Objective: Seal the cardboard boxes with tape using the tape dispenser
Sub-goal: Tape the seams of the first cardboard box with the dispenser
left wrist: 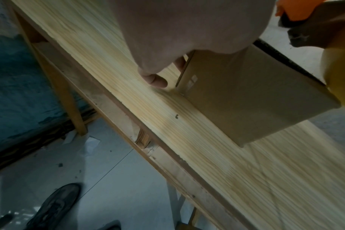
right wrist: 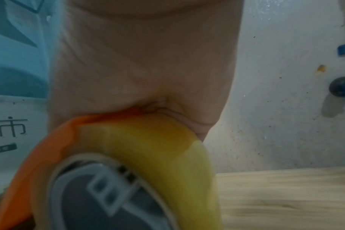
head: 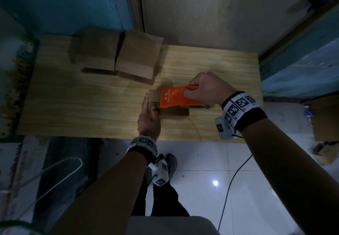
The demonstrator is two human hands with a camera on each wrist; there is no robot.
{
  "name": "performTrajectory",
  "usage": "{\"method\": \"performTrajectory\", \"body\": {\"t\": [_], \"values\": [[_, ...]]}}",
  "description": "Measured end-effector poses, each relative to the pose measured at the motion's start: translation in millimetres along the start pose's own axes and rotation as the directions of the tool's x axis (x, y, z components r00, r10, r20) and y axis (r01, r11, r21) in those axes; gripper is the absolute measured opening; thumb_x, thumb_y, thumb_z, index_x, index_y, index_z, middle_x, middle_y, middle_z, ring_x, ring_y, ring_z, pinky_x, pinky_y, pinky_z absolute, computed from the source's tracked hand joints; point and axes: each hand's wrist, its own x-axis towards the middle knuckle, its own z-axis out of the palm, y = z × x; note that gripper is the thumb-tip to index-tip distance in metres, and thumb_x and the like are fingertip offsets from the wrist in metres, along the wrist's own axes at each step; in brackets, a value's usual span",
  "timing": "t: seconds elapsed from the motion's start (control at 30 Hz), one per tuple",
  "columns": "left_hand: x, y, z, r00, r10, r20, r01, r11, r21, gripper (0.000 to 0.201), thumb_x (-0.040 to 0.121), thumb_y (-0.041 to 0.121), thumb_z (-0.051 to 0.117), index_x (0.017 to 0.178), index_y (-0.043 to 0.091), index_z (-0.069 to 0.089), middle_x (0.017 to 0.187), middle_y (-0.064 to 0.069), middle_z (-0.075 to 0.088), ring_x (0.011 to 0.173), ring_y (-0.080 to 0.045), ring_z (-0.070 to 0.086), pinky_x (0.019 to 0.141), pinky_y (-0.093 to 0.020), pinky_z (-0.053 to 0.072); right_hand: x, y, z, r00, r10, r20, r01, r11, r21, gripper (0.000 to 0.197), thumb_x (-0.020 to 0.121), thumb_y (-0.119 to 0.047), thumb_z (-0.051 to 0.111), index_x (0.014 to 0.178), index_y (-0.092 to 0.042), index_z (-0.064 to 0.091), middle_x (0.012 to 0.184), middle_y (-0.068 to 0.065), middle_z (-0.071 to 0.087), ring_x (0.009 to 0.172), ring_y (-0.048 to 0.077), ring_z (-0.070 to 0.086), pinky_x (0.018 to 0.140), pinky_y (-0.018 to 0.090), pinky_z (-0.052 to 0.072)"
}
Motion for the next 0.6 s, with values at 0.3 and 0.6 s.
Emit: {"method": "performTrajectory", "body": {"t": [0.3, 0.6], "values": [[-3, 4, -2, 0.999, 0.040, 0.023, -0.040, 0.999, 0.013, 0.050, 0.105, 0.027, 0.038, 0.154, 0.029, 0.025, 0.140, -0.005, 0.055, 0.119, -0.027, 0.057, 0.091, -0.024, 0.038, -11, 13, -1, 0.999, 0.045, 0.000, -0.045, 0.999, 0.016, 0.050, 0.087, -0.056, 0.059, 0.069, -0.010, 0.070, 0.065, 0.010, 0.068, 0.055, 0.013, 0.059, 0.057, 0.033, 0.055], [-3, 3, 0, 0.998, 0.065, 0.008, -0.065, 0.998, -0.005, 0.050, 0.104, 0.024, 0.040, 0.153, 0.027, 0.029, 0.138, -0.006, 0.056, 0.108, -0.014, 0.057, 0.089, -0.022, 0.039, -25, 22, -7, 0.995, 0.094, 0.042, -0.097, 0.992, 0.079, 0.045, 0.089, -0.052, 0.062, 0.069, -0.013, 0.071, 0.060, 0.007, 0.069, 0.047, 0.019, 0.066, 0.046, 0.034, 0.056]]}}
